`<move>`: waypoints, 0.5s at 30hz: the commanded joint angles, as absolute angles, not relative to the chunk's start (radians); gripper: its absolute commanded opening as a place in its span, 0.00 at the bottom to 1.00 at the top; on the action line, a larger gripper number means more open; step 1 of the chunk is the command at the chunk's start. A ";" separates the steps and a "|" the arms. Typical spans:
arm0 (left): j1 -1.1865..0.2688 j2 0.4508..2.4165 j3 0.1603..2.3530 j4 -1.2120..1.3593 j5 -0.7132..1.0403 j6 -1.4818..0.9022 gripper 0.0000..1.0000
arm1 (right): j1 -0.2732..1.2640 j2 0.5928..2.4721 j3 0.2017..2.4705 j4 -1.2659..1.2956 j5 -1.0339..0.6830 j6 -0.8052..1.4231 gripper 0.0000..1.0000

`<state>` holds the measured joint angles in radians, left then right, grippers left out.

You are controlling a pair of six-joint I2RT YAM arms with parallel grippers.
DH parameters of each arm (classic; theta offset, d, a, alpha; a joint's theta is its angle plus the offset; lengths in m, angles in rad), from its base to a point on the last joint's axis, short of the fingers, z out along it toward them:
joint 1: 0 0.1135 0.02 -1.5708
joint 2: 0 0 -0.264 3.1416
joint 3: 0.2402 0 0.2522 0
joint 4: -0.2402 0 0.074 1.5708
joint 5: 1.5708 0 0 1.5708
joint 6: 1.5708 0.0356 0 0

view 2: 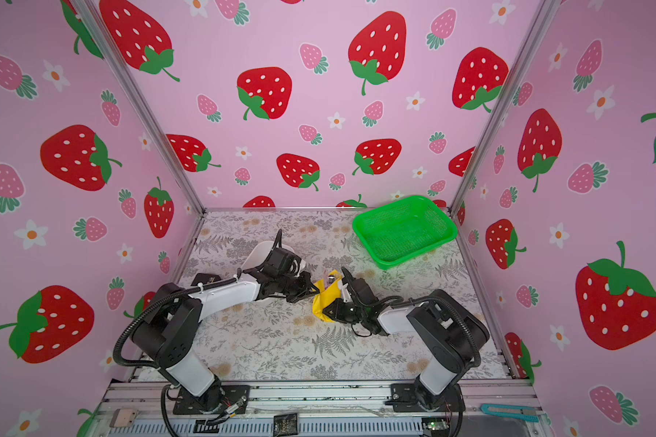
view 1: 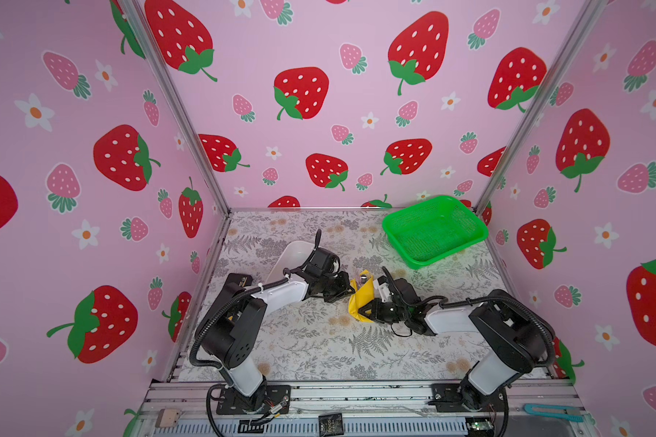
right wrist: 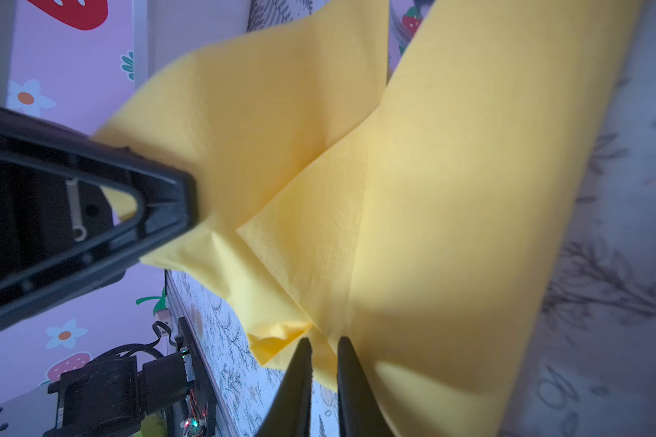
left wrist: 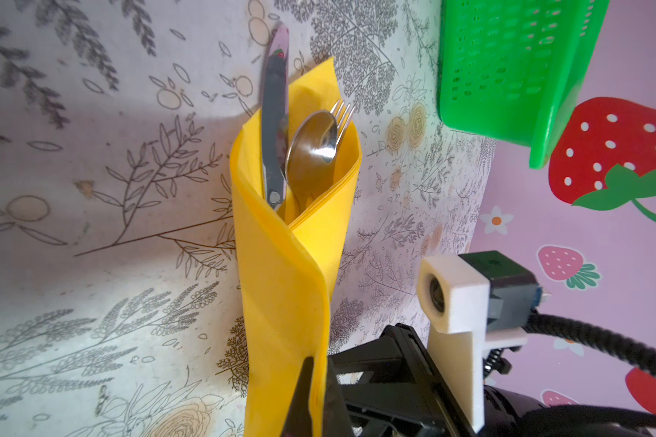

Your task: Place the utensils on the paper napkin and roll it up

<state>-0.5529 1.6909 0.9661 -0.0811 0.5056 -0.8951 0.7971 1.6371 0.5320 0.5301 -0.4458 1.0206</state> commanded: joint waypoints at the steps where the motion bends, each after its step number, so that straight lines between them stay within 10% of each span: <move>1: -0.557 1.707 1.009 -0.107 0.497 -0.899 0.03 | 0.792 1.611 0.505 0.522 -0.444 1.018 0.17; 15: -0.569 1.710 1.034 -0.084 0.541 -0.898 0.03 | 0.790 1.640 0.499 0.473 -0.430 0.982 0.15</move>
